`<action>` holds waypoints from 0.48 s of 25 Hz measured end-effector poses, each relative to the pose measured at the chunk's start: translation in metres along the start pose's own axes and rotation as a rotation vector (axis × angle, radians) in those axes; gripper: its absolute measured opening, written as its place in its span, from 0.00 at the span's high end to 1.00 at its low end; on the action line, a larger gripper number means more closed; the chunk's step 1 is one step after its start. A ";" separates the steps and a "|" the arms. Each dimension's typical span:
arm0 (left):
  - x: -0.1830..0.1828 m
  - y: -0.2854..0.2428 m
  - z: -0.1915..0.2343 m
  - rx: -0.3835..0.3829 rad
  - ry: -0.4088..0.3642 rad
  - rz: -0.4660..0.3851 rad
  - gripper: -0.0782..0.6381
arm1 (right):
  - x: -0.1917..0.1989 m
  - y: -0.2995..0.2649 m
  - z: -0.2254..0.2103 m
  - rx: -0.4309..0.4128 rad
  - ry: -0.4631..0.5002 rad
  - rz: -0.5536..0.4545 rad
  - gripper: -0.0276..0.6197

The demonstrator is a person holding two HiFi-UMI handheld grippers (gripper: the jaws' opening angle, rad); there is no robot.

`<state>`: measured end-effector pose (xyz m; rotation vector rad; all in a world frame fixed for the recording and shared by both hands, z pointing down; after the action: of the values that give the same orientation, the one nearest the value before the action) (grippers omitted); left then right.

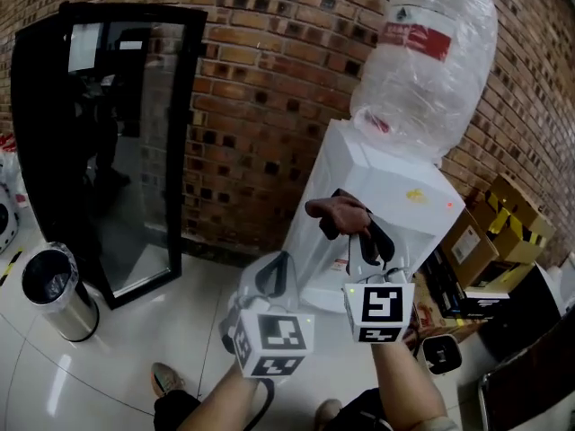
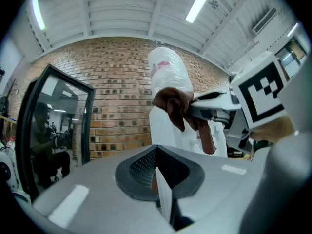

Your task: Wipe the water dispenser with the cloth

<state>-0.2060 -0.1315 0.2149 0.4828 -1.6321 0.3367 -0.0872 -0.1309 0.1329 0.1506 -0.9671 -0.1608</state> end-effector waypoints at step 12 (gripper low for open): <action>0.002 0.020 0.027 -0.052 0.032 -0.003 0.89 | 0.041 -0.027 0.038 0.074 0.061 0.166 0.86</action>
<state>-0.2396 -0.1277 0.2148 0.4385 -1.6046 0.2972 -0.0981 -0.1673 0.1821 0.1418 -0.9209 0.0319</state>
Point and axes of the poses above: the fingertips, and each gripper's own axes: y backward along the fingers, z to its left, x out of its underside, the point moved 3 cm from there along y, backward along the fingers, and after that the axes turned 1 degree about -y, right-handed, at the moved point
